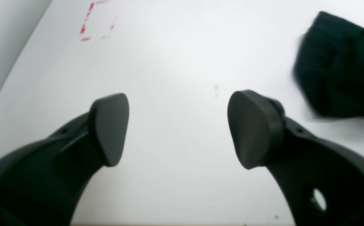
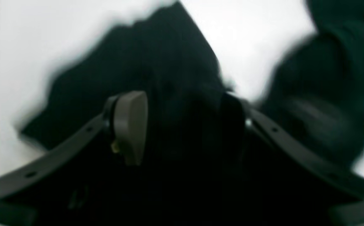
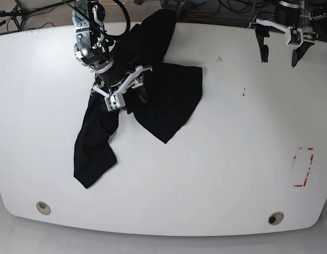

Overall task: Fold the T-shirt properly
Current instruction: 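Drag the pinched fabric with the right gripper to spread the shirt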

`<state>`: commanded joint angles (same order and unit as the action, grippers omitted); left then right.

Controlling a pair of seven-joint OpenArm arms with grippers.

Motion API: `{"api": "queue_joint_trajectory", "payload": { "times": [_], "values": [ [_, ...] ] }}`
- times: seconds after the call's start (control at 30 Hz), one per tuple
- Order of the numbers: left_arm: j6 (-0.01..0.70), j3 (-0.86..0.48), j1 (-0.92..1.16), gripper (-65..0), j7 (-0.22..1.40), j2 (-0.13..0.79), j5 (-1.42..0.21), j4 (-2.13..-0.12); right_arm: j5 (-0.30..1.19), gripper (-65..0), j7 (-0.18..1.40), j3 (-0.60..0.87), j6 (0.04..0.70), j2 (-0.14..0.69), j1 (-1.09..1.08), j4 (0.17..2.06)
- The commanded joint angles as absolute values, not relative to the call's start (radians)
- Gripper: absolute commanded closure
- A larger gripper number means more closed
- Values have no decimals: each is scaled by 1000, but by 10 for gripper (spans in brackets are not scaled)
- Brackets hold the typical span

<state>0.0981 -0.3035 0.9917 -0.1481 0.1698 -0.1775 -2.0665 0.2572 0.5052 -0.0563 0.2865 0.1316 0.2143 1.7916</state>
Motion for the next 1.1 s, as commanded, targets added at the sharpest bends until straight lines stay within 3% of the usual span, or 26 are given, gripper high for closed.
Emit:
{"api": "queue_joint_trajectory", "payload": {
  "times": [0.37,1.1],
  "values": [
    [108,-321,1024,-474,-154,150,-183,-2084,225,-357,492,-84,280,143,116,1684],
    [124,-323,1007,-488,-158,136,-183,-2080,200,-355,497,-122,297,158,209,1698]
  ]
}}
